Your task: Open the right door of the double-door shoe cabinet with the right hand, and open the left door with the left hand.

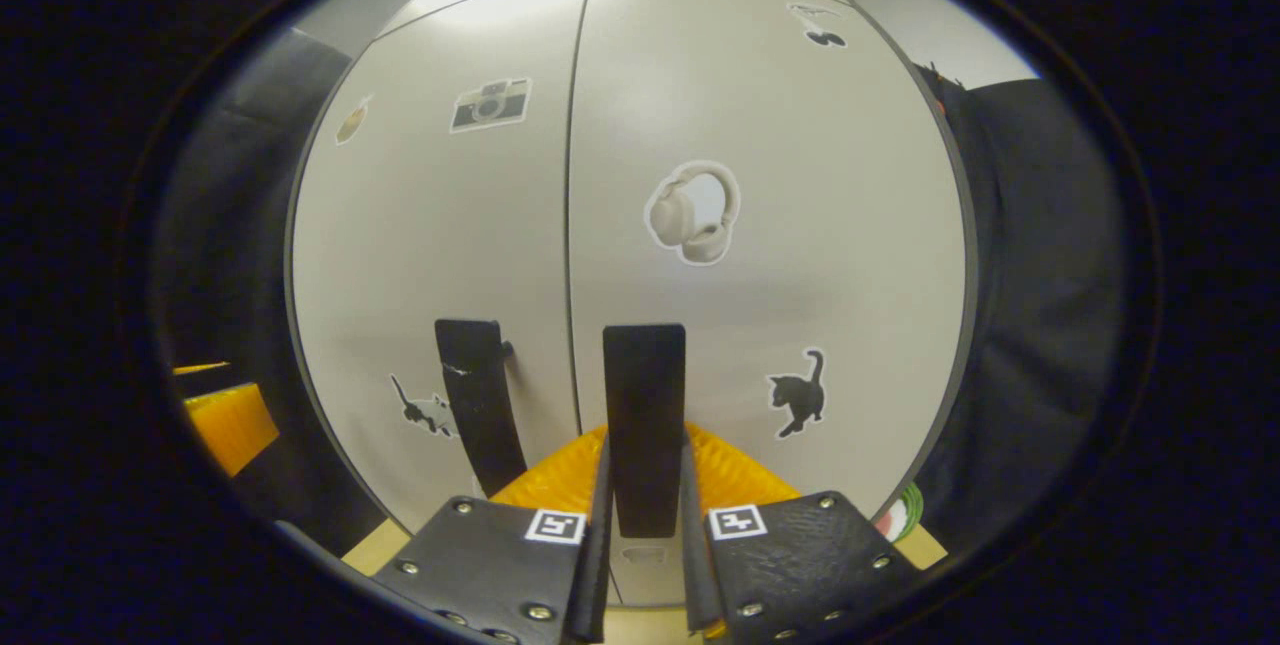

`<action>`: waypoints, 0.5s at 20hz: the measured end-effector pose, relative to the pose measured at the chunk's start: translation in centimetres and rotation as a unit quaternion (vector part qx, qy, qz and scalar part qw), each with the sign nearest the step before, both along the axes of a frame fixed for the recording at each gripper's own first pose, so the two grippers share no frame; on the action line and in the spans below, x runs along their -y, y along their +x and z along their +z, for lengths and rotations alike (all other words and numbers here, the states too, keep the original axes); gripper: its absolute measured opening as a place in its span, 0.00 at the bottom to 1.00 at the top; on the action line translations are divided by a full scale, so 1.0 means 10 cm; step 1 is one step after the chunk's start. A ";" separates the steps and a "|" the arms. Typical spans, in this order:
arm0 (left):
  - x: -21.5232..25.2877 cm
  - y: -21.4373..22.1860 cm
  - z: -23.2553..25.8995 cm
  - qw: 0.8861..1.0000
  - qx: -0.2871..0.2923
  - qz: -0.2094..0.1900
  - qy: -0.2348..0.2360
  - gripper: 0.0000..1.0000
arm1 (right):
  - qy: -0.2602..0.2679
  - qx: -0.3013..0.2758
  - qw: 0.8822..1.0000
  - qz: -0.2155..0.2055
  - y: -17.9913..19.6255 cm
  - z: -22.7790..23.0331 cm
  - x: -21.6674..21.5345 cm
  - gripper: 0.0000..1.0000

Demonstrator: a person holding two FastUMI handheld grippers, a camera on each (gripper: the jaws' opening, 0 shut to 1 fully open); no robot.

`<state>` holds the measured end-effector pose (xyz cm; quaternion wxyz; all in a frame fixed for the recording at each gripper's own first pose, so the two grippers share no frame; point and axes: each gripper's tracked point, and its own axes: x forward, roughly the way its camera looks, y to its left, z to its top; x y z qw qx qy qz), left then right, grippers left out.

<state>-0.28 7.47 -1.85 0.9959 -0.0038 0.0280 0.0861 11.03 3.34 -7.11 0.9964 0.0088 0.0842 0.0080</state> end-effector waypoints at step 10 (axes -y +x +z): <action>-0.08 -0.20 -0.02 1.000 0.001 0.015 -0.002 0.96 | 0.018 0.008 1.000 -0.003 0.00 -0.01 0.03 0.21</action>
